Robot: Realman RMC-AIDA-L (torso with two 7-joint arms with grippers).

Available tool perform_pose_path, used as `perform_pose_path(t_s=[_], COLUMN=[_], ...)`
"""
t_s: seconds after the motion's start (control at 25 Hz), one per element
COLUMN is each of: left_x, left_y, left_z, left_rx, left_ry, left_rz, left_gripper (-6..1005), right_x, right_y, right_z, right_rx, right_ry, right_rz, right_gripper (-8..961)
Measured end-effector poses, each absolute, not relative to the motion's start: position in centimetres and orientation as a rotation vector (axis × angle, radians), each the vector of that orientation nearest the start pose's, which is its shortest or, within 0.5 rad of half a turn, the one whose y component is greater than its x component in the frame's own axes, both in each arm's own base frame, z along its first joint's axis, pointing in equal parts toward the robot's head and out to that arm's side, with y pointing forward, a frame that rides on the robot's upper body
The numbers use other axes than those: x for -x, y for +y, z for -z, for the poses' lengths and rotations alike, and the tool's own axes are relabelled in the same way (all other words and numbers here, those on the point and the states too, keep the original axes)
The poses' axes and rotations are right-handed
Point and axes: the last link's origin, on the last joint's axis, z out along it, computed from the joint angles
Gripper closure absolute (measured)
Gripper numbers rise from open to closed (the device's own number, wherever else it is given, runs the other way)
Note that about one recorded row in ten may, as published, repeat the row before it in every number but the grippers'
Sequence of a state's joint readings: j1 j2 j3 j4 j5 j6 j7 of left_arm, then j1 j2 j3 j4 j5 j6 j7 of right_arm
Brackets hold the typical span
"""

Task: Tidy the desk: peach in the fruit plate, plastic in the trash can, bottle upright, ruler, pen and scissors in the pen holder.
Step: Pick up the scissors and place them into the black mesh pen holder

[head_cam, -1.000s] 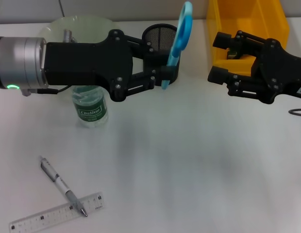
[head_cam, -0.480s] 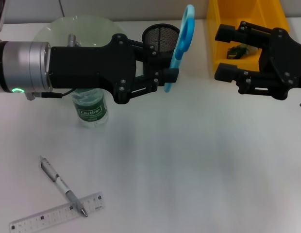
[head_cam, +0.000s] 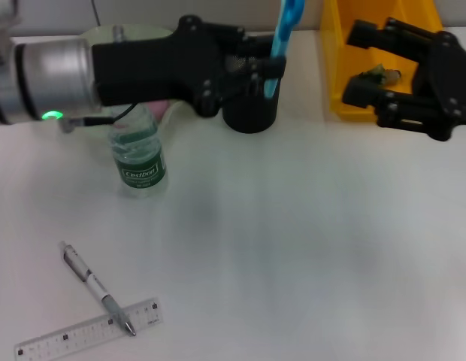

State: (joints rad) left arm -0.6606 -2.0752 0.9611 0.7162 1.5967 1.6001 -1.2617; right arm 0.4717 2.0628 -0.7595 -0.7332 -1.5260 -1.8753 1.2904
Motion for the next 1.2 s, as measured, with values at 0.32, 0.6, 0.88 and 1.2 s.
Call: perform_pose_path(t_s=[0.32, 0.6, 0.88, 1.2], left_x=[14.4, 13.1, 12.1, 11.8], left_y=[39.2, 40.9, 42.2, 42.8], left_z=[2.0, 3.7, 5.0, 5.5], left_rx=[2.64, 2.543, 2.449, 2.42], left_ry=[-0.141, -0.088, -0.075, -0.083], left_rz=[0.9, 0.803, 0.716, 0.663], left_gripper=[751, 749, 748, 747], right_x=[-24.6, -27.0, -27.3, -27.2], right_y=[28.5, 27.0, 26.9, 27.0], right_z=[-5.1, -3.1, -2.2, -2.1], right_rx=[2.457, 2.355, 2.342, 2.331], right_ry=[0.257, 0.36, 0.415, 0.428], right_rz=[-1.317, -1.316, -1.322, -1.337], right_gripper=[166, 166, 166, 166])
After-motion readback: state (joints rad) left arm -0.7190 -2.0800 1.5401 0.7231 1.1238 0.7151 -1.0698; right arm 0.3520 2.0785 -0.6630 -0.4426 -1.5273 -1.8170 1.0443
